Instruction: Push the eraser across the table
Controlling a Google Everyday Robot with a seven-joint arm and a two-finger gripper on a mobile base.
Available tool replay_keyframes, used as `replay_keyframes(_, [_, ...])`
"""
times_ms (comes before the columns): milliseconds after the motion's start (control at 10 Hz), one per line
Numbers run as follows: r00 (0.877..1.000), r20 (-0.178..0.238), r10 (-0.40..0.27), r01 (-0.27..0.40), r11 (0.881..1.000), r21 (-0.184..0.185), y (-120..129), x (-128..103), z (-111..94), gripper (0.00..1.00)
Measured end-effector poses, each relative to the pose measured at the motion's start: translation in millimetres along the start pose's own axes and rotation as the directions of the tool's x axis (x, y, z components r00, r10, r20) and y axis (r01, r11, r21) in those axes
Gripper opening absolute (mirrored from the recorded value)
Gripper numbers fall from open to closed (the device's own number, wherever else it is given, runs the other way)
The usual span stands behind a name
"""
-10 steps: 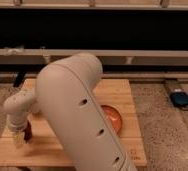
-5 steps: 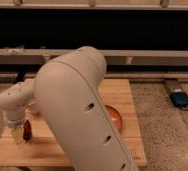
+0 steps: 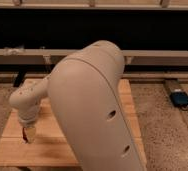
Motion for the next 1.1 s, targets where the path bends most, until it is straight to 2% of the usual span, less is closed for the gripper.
replay_keyframes(200, [0.999, -0.030, 0.041, -0.040, 0.999, 0.009, 2.6, 23.7, -7.9, 0.34])
replay_keyframes(500, [0.995, -0.075, 0.072, -0.072, 0.997, -0.001, -2.4, 52.3, -12.5, 0.05])
replay_keyframes(600, [0.993, -0.090, 0.080, -0.082, 0.997, -0.011, -5.2, 65.2, -10.9, 0.00])
replay_keyframes(900, [0.989, -0.114, 0.095, -0.098, 0.995, -0.017, -14.1, 90.6, -10.2, 0.00])
replay_keyframes(1100, [0.984, -0.136, 0.112, -0.115, 0.993, -0.010, -23.3, 120.5, -19.1, 0.00])
